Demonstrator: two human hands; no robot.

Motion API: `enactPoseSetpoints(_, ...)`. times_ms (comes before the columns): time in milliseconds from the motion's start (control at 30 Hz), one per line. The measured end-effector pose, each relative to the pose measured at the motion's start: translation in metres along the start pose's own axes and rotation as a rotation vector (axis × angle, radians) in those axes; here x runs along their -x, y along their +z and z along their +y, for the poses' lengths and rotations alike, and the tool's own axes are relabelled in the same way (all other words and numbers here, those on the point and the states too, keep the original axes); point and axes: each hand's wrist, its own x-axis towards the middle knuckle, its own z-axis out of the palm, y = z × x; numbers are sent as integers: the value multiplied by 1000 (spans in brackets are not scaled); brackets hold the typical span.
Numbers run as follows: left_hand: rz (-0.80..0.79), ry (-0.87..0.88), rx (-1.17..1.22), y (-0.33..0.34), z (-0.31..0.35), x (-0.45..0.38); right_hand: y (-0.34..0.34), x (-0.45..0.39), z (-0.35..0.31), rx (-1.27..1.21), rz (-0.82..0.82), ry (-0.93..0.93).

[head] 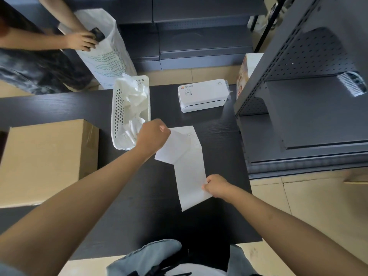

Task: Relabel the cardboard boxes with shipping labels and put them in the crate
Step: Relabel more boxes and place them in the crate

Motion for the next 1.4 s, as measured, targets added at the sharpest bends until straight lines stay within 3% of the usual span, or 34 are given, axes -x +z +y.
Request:
enactPoseSetpoints(200, 206, -19, 52, -17, 15, -6, 0, 1, 7, 169, -1, 59)
enactPoseSetpoints(367, 181, 93, 30, -14, 22, 4, -13, 10, -1, 144, 14, 122)
enactPoseSetpoints(433, 168, 112, 26, -11, 23, 9, -21, 16, -8, 152, 160, 121)
enactPoseSetpoints(500, 156, 140, 22, -9, 25, 15, -31, 20, -18, 186, 427, 26)
enactPoseSetpoints(567, 136, 199, 6, -9, 26, 22, -43, 27, -37, -48, 529, -126)
enactPoseSetpoints(633, 118, 297, -36, -10, 29, 30, -54, 36, -65, -478, 426, -181)
enactPoseSetpoints(700, 123, 450, -114, -10, 31, 39, -63, 46, -90, -751, 280, -162)
enactPoseSetpoints(833, 55, 704, -303, -8, 29, 52, -65, 56, -113, -789, 196, -126)
enactPoseSetpoints(1033, -130, 821, -466, -11, 4, 60, -51, 51, -110, -679, 492, -20)
enactPoseSetpoints(1167, -174, 699, -448, -20, -19, 59, -51, 54, -100, -737, 545, -60)
enactPoseSetpoints(1300, -61, 423, -96, -31, -34, 52, -39, 60, -94, -826, 452, -139)
enactPoseSetpoints(1400, -61, 239, 118, -39, -35, 49, -25, 64, -97, -818, 424, -209)
